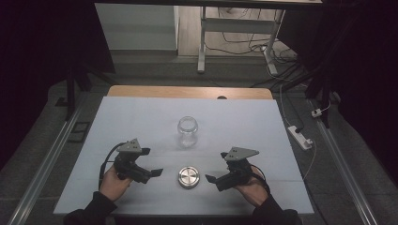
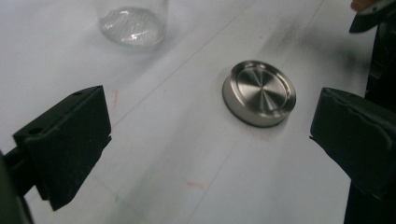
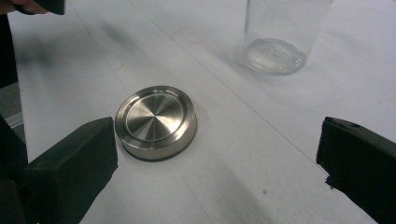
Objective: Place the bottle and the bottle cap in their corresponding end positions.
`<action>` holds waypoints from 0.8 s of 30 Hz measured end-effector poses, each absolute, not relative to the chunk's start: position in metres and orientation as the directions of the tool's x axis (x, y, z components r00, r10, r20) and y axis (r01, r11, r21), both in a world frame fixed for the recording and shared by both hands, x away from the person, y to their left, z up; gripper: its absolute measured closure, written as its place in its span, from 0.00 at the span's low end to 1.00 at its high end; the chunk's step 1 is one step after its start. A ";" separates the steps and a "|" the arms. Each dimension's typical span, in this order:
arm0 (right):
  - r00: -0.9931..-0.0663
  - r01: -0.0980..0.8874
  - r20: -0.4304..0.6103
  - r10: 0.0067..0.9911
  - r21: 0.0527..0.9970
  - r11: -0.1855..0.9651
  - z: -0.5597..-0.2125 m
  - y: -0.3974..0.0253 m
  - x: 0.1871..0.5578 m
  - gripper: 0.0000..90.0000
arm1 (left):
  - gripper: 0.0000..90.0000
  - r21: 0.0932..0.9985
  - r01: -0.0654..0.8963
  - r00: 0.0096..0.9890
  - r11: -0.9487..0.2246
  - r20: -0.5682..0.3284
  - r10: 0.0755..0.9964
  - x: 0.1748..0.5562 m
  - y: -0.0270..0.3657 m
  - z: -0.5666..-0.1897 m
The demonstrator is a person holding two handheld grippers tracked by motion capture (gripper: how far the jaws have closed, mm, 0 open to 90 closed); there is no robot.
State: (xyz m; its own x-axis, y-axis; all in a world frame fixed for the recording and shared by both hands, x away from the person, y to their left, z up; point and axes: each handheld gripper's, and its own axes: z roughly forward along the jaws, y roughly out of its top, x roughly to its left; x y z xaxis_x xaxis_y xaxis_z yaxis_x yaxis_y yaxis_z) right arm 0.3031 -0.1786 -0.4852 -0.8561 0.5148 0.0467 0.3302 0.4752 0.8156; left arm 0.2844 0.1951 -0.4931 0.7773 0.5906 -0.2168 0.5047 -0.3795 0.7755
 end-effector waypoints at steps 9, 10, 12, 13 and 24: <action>-0.833 0.341 0.031 0.553 0.816 0.467 -0.483 -0.196 0.299 0.00 | 0.00 0.776 0.530 0.736 -0.343 -0.220 0.640 0.261 0.220 -0.497; -0.831 0.343 0.033 0.555 0.816 0.465 -0.483 -0.198 0.298 0.00 | 0.00 0.777 0.530 0.733 -0.340 -0.219 0.644 0.259 0.223 -0.497; -0.825 0.347 0.031 0.565 0.816 0.463 -0.483 -0.202 0.297 0.00 | 0.00 0.777 0.536 0.725 -0.331 -0.223 0.652 0.255 0.228 -0.499; -0.821 0.349 0.028 0.570 0.815 0.462 -0.483 -0.205 0.297 0.00 | 0.00 0.775 0.541 0.718 -0.326 -0.225 0.658 0.253 0.230 -0.500; -0.762 0.392 0.038 0.647 0.822 0.413 -0.482 -0.241 0.287 0.00 | 0.00 0.766 0.574 0.663 -0.288 -0.229 0.712 0.230 0.254 -0.505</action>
